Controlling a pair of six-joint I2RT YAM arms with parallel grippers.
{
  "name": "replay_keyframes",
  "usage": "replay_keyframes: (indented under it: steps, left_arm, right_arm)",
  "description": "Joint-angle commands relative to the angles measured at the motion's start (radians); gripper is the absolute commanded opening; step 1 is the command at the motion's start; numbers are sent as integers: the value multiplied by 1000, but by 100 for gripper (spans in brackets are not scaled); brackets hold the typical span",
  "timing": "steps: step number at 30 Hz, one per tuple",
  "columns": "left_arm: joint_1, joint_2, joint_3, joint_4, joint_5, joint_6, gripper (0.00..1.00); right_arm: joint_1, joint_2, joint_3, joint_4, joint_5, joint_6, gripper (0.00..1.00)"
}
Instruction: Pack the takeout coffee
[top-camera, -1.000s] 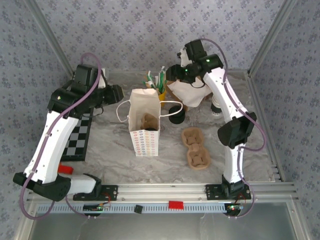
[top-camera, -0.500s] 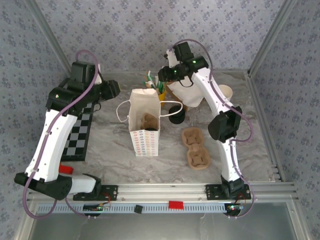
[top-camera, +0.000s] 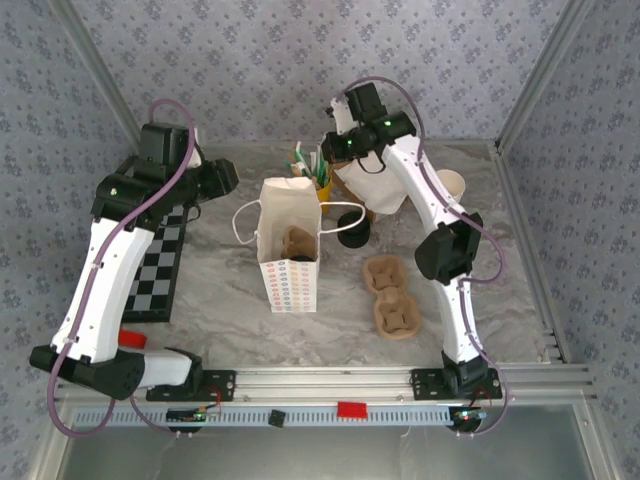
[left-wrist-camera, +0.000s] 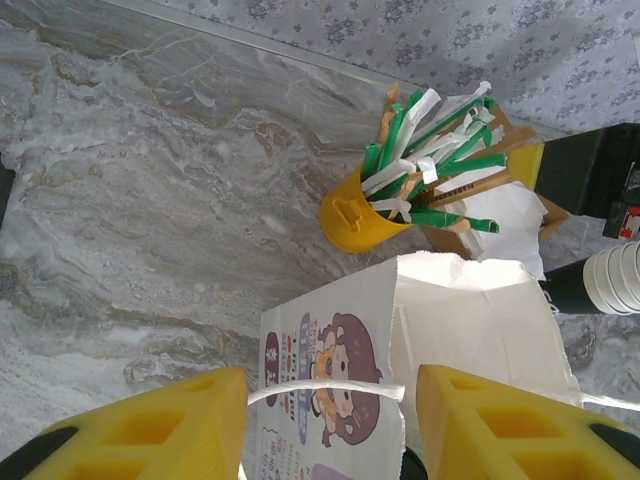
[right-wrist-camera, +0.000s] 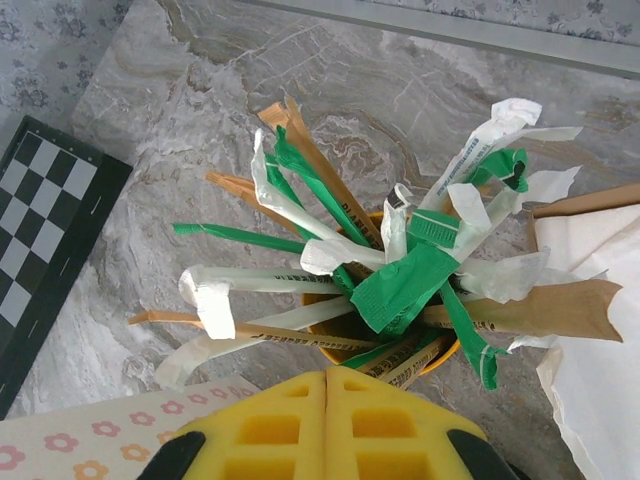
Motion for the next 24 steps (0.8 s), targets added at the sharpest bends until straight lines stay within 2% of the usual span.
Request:
replay_keyframes:
  steps: [1, 14, 16, 22, 24]
  left_arm:
    - [7, -21, 5, 26, 16, -6, 48]
    - [7, -108, -31, 23, 63, -16, 48]
    - [7, -137, -59, 25, 65, -20, 48]
    - [7, -240, -166, 54, 74, -25, 48]
    - [7, -271, -196, 59, 72, -26, 48]
  right_arm:
    - [-9, -82, 44, 1, 6, -9, 5]
    - [-5, -325, 23, -43, 21, -11, 5]
    - [10, -375, 8, -45, 5, -12, 5]
    - [119, -528, -18, -76, 77, -37, 5]
    - [152, -575, -48, -66, 44, -13, 5]
